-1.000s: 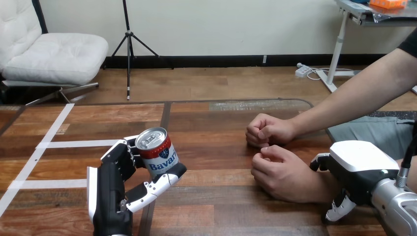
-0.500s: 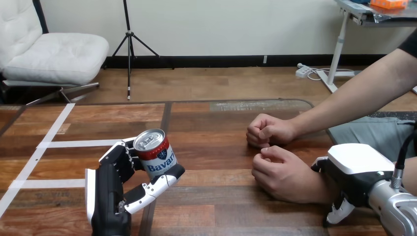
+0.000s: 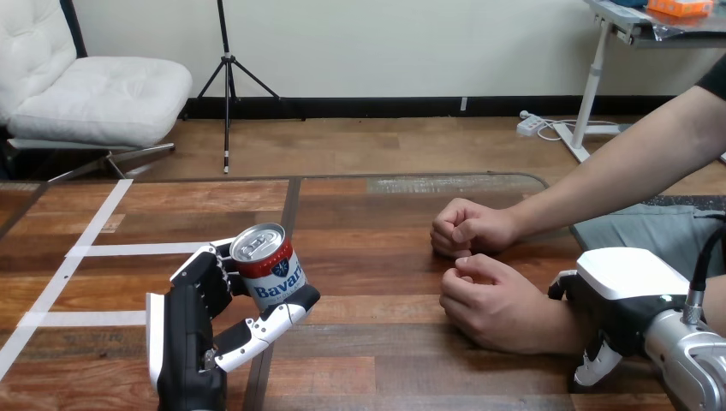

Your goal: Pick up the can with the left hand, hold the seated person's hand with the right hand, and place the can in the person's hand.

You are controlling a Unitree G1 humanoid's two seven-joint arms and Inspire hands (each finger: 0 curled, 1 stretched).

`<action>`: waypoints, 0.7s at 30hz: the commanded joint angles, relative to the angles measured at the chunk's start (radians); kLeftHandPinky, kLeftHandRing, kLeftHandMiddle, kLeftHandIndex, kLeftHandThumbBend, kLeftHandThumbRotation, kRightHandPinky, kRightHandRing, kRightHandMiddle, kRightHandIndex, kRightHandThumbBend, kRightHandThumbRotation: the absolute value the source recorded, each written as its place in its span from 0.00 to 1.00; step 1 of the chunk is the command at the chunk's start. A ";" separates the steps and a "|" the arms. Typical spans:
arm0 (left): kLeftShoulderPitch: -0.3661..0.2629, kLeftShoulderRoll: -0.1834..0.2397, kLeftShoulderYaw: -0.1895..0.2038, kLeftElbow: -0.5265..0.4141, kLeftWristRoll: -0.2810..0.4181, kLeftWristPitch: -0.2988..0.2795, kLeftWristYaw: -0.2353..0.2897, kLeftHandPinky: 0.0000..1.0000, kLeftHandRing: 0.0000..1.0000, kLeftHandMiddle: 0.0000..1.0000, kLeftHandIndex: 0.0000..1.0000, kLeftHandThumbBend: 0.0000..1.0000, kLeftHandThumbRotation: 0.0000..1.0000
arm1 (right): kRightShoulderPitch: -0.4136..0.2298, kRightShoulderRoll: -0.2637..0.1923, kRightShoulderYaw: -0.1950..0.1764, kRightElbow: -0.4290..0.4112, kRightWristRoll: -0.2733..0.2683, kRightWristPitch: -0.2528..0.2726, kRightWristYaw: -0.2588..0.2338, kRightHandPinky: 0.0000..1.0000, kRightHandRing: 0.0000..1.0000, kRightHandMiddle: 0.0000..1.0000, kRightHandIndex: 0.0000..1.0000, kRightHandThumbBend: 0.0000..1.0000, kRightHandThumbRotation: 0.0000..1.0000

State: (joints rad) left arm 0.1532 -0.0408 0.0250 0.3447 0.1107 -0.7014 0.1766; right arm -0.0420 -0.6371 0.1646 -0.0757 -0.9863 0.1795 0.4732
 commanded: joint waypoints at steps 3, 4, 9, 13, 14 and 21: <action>-0.039 0.003 0.002 -0.072 0.001 -0.009 -0.003 0.47 0.43 0.47 0.56 0.56 0.00 | -0.037 -0.011 -0.009 0.042 0.012 0.024 -0.031 0.78 0.80 0.81 0.78 0.82 0.00; -0.039 0.003 0.002 -0.072 0.001 -0.009 -0.002 0.47 0.43 0.47 0.56 0.56 0.00 | -0.037 -0.010 -0.009 0.043 0.014 0.026 -0.029 0.78 0.80 0.81 0.78 0.82 0.00; -0.040 0.003 0.001 -0.068 -0.007 -0.011 -0.008 0.47 0.43 0.47 0.56 0.56 0.00 | -0.035 -0.011 -0.011 0.051 0.025 0.026 -0.035 0.78 0.80 0.81 0.79 0.82 0.00; -0.039 0.003 0.000 -0.071 -0.004 -0.009 -0.007 0.47 0.43 0.47 0.56 0.56 0.00 | -0.032 -0.009 -0.013 0.052 0.031 0.028 -0.045 0.78 0.80 0.81 0.78 0.81 0.00; -0.039 0.003 0.001 -0.071 0.000 -0.010 -0.005 0.47 0.43 0.47 0.56 0.56 0.00 | -0.031 -0.004 -0.015 0.052 0.032 0.034 -0.048 0.78 0.80 0.81 0.78 0.81 0.00; -0.037 0.003 0.002 -0.077 0.014 -0.009 0.004 0.46 0.42 0.47 0.55 0.56 0.00 | -0.033 -0.001 -0.011 0.064 0.039 0.045 -0.063 0.71 0.77 0.79 0.77 0.81 0.00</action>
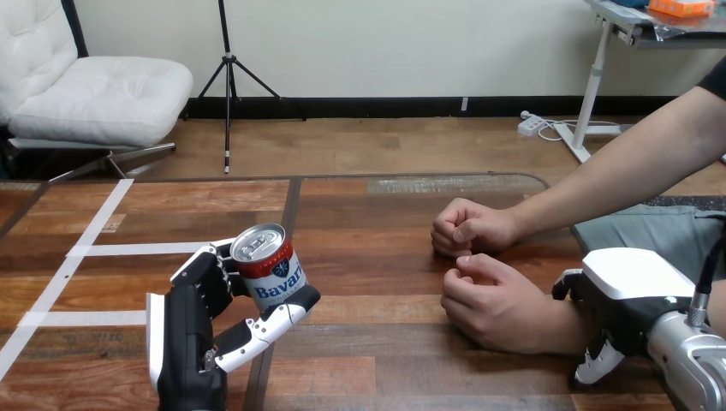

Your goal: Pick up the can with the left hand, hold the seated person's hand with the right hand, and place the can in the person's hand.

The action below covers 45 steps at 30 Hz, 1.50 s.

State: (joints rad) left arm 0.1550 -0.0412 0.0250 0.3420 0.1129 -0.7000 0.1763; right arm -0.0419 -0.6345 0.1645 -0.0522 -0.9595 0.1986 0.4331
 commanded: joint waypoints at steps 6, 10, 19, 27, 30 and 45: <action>-0.036 0.002 0.003 -0.081 0.019 -0.005 0.010 0.45 0.42 0.47 0.55 0.56 0.00 | -0.034 -0.004 -0.006 0.061 0.017 0.014 -0.059 0.55 0.65 0.70 0.73 0.81 0.00; -0.036 0.002 0.003 -0.081 0.012 -0.005 0.005 0.46 0.42 0.47 0.55 0.56 0.00 | -0.035 -0.001 -0.007 0.069 0.031 0.012 -0.069 0.44 0.54 0.61 0.69 0.81 0.00; -0.031 0.002 0.004 -0.092 0.014 0.010 0.008 0.47 0.43 0.47 0.55 0.56 0.00 | -0.040 0.002 -0.008 0.091 0.062 0.004 -0.094 0.23 0.32 0.42 0.63 0.80 0.00; -0.032 0.004 0.004 -0.092 0.005 0.007 0.002 0.47 0.43 0.47 0.55 0.56 0.00 | -0.043 -0.003 -0.002 0.097 0.086 -0.001 -0.105 0.20 0.29 0.40 0.61 0.80 0.00; -0.033 0.004 0.005 -0.091 0.002 0.005 0.000 0.47 0.43 0.47 0.55 0.55 0.00 | -0.047 -0.004 0.001 0.106 0.088 -0.003 -0.109 0.21 0.31 0.42 0.59 0.80 0.00; -0.034 0.004 0.008 -0.085 0.006 0.000 0.003 0.47 0.43 0.47 0.56 0.55 0.00 | -0.058 -0.018 0.024 0.141 0.087 -0.027 -0.149 0.23 0.33 0.43 0.55 0.81 0.00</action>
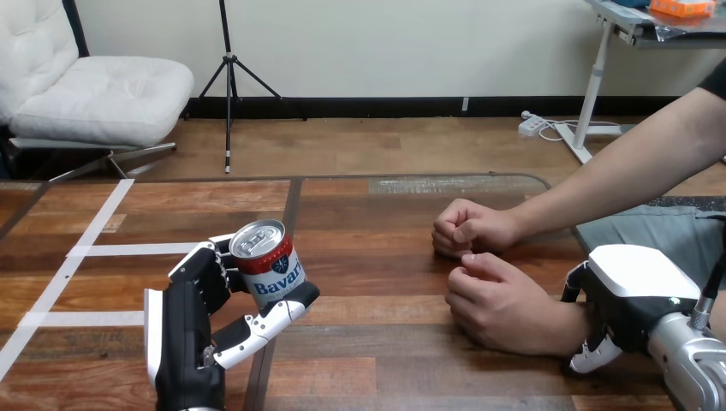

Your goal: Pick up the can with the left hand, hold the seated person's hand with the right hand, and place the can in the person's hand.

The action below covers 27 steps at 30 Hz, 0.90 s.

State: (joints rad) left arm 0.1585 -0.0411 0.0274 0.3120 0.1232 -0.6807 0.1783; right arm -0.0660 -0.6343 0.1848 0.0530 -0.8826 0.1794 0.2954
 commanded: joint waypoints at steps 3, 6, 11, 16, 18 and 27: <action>-0.039 0.005 0.007 -0.054 -0.001 -0.021 0.004 0.48 0.43 0.47 0.56 0.55 0.00 | -0.031 -0.017 -0.004 0.045 0.030 -0.034 -0.033 0.25 0.35 0.45 0.54 0.81 0.00; -0.039 0.006 0.008 -0.052 -0.003 -0.023 0.002 0.49 0.43 0.47 0.56 0.55 0.00 | -0.031 -0.020 0.000 0.053 0.029 -0.045 -0.047 0.26 0.36 0.45 0.53 0.81 0.00; -0.040 0.008 0.011 -0.049 0.005 -0.027 0.008 0.49 0.43 0.47 0.56 0.55 0.00 | -0.035 -0.020 0.008 0.062 0.021 -0.048 -0.054 0.28 0.37 0.46 0.52 0.81 0.00; -0.040 0.009 0.012 -0.049 0.006 -0.029 0.008 0.50 0.44 0.47 0.56 0.55 0.00 | -0.037 -0.017 0.011 0.062 0.019 -0.041 -0.046 0.30 0.39 0.48 0.52 0.78 0.00; -0.040 0.009 0.012 -0.048 0.004 -0.031 0.007 0.50 0.44 0.47 0.56 0.55 0.00 | -0.038 -0.017 0.014 0.061 0.015 -0.037 -0.042 0.31 0.40 0.49 0.52 0.78 0.00; -0.039 0.008 0.015 -0.052 0.003 -0.029 0.005 0.50 0.44 0.47 0.56 0.55 0.00 | -0.037 -0.010 0.020 0.079 0.015 -0.058 -0.082 0.29 0.37 0.45 0.50 0.78 0.00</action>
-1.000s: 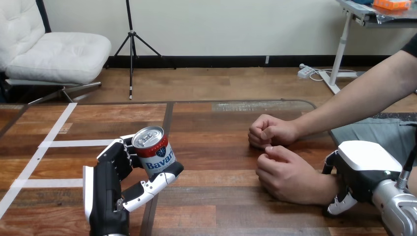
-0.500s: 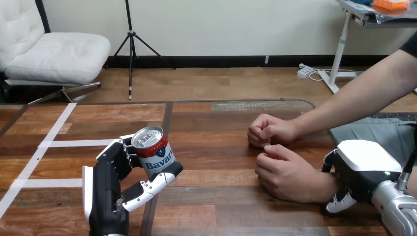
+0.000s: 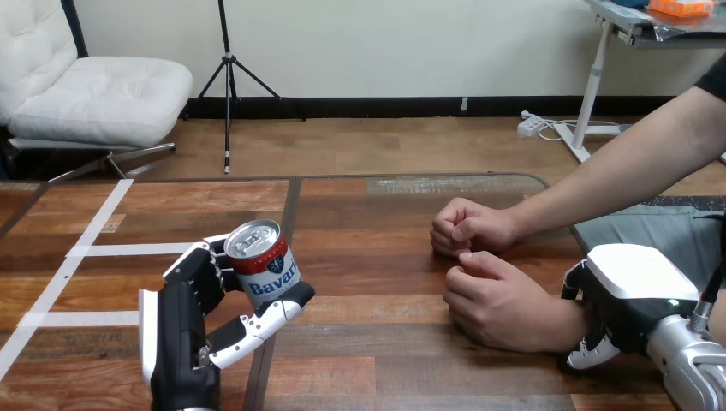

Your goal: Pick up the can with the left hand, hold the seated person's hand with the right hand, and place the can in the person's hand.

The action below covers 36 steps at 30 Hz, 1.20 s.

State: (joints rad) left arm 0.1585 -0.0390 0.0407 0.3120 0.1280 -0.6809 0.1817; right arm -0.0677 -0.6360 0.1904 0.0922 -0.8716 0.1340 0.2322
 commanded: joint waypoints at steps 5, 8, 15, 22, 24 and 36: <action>-0.039 0.006 0.004 -0.055 0.002 -0.029 0.003 0.49 0.44 0.48 0.56 0.55 0.00 | -0.037 -0.004 0.018 0.056 0.011 -0.026 -0.037 0.26 0.34 0.43 0.50 0.79 0.00; -0.040 0.007 0.006 -0.054 0.007 -0.032 0.005 0.48 0.44 0.48 0.56 0.55 0.00 | -0.039 -0.001 0.020 0.069 0.016 -0.034 -0.048 0.26 0.33 0.42 0.50 0.79 0.00; -0.044 0.009 0.009 -0.047 0.002 -0.046 -0.001 0.46 0.43 0.48 0.55 0.55 0.00 | -0.052 0.005 0.035 0.101 0.007 -0.039 -0.057 0.24 0.32 0.42 0.51 0.81 0.00; -0.042 0.008 0.010 -0.049 -0.001 -0.048 -0.003 0.48 0.44 0.48 0.56 0.56 0.00 | -0.066 0.002 0.057 0.133 -0.005 -0.051 -0.068 0.21 0.29 0.39 0.51 0.83 0.00; -0.040 0.007 0.010 -0.054 0.000 -0.044 -0.002 0.48 0.44 0.48 0.56 0.56 0.00 | -0.070 0.003 0.062 0.148 -0.006 -0.060 -0.084 0.20 0.29 0.38 0.52 0.84 0.00; -0.031 0.006 0.009 -0.069 -0.001 -0.035 -0.005 0.48 0.44 0.48 0.56 0.56 0.00 | -0.090 0.017 0.085 0.225 0.006 -0.094 -0.146 0.19 0.27 0.37 0.51 0.89 0.00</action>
State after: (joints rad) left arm 0.1591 -0.0379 0.0527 0.3117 0.1287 -0.6909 0.1795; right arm -0.1392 -0.6350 0.2333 0.2428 -0.8696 0.0578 0.0954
